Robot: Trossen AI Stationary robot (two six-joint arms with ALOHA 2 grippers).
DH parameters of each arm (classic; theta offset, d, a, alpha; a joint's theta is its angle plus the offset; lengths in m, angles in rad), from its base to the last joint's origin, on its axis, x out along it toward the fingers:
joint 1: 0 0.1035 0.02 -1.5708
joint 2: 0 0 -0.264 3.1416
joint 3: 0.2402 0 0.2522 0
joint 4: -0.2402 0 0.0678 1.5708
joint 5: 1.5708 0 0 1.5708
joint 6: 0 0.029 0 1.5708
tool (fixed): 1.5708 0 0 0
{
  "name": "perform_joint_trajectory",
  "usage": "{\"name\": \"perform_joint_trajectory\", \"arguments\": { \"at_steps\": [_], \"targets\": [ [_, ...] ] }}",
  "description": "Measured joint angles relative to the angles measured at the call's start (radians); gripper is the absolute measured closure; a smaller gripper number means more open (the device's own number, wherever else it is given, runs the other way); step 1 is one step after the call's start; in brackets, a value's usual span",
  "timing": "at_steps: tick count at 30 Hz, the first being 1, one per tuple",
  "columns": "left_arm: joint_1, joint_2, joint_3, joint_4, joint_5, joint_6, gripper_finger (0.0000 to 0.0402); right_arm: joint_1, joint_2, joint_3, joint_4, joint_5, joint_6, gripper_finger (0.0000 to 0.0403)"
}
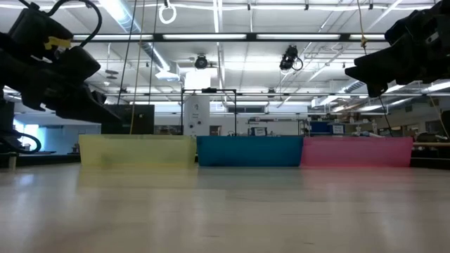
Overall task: Sort silverware by color (type)
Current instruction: Return to Home Position
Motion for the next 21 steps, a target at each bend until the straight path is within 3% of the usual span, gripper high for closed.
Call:
{"name": "perform_joint_trajectory", "arguments": {
  "at_steps": [15, 21],
  "targets": [
    [0.001, -0.002, 0.0, -0.006, -0.001, -0.052, 0.0363, 0.0, -0.003, 0.0, 0.001, 0.0, 0.001, 0.0234],
    [0.002, -0.081, -0.001, -0.01, 0.0, -0.052, 0.0363, -0.005, -0.052, 0.0, 0.015, 0.0, 0.001, 0.0234]
  ]
}}
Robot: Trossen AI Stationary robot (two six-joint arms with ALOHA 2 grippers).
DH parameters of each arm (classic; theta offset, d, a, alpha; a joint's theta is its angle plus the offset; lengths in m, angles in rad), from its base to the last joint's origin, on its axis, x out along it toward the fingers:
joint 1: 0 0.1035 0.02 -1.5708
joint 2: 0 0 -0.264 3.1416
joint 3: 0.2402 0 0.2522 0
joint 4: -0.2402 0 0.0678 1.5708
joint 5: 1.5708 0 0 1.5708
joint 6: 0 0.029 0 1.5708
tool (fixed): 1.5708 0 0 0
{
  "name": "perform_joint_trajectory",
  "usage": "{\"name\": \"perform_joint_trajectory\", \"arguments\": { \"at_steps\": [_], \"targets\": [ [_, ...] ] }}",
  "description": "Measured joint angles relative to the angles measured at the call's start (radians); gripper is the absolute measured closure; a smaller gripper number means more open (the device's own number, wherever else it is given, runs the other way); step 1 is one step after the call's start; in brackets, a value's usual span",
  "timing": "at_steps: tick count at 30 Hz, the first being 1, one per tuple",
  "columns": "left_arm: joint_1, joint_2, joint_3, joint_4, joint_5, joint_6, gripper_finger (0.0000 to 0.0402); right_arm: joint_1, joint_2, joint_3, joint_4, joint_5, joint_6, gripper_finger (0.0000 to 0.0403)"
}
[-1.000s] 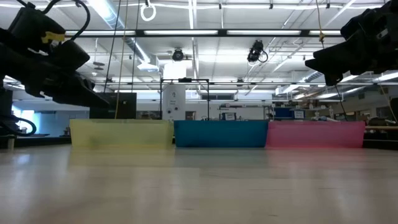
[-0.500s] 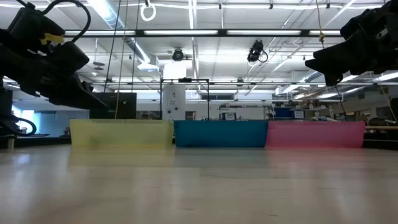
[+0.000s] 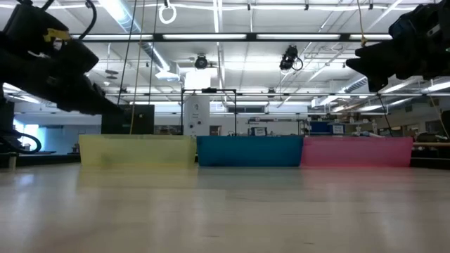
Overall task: Sort silverware by color (type)
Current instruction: Return to Home Position
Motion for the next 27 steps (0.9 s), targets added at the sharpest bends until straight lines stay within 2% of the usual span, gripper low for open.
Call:
{"name": "perform_joint_trajectory", "arguments": {
  "at_steps": [14, 19, 27],
  "targets": [
    [-0.001, -0.385, 0.0, 0.003, 0.0, 0.0, 0.0363, -0.114, 0.002, 0.0, 0.015, 0.0, 0.0, 0.0234],
    [-0.001, -0.459, -0.001, 0.001, 0.0, 0.0, 0.0363, -0.125, 0.002, 0.0, 0.015, 0.001, 0.0, 0.0234],
    [0.0, -0.462, -0.001, 0.023, 0.0, 0.0, 0.0363, -0.125, 0.002, 0.0, 0.02, 0.001, 0.0, 0.0234]
  ]
}}
